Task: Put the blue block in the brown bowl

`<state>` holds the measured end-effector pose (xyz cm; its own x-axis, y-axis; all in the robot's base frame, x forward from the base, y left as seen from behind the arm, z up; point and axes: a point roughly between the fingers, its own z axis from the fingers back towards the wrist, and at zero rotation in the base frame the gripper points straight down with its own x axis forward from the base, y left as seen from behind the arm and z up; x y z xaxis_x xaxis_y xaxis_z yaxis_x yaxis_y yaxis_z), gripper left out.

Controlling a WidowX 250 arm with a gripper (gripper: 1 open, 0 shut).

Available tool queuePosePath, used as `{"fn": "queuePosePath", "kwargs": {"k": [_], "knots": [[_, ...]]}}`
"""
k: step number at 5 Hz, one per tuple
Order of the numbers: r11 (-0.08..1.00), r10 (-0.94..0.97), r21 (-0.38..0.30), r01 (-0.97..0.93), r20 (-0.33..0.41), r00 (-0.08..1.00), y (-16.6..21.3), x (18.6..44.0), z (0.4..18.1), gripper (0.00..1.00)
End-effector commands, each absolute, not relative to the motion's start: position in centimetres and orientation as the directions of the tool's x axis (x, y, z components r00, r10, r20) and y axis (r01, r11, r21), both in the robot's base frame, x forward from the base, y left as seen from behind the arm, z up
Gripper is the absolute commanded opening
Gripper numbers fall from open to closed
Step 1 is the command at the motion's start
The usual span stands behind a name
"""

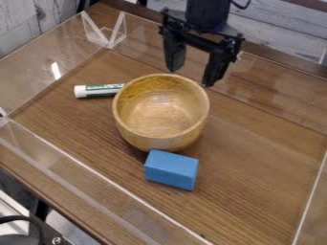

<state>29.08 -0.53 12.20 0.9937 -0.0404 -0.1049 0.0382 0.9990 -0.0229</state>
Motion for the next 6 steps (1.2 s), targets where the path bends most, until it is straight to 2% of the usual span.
{"fn": "queuePosePath", "kwargs": {"k": [1, 2, 6], "knots": [[0.999, -0.046, -0.027, 0.046, 0.011, 0.999, -0.41, 29.73, 15.52, 1.00], [0.998, -0.052, -0.033, 0.053, 0.025, 0.998, -0.29, 29.59, 16.01, 1.00], [0.996, -0.066, -0.054, 0.069, 0.043, 0.997, 0.02, 29.61, 15.46, 1.00]]}}
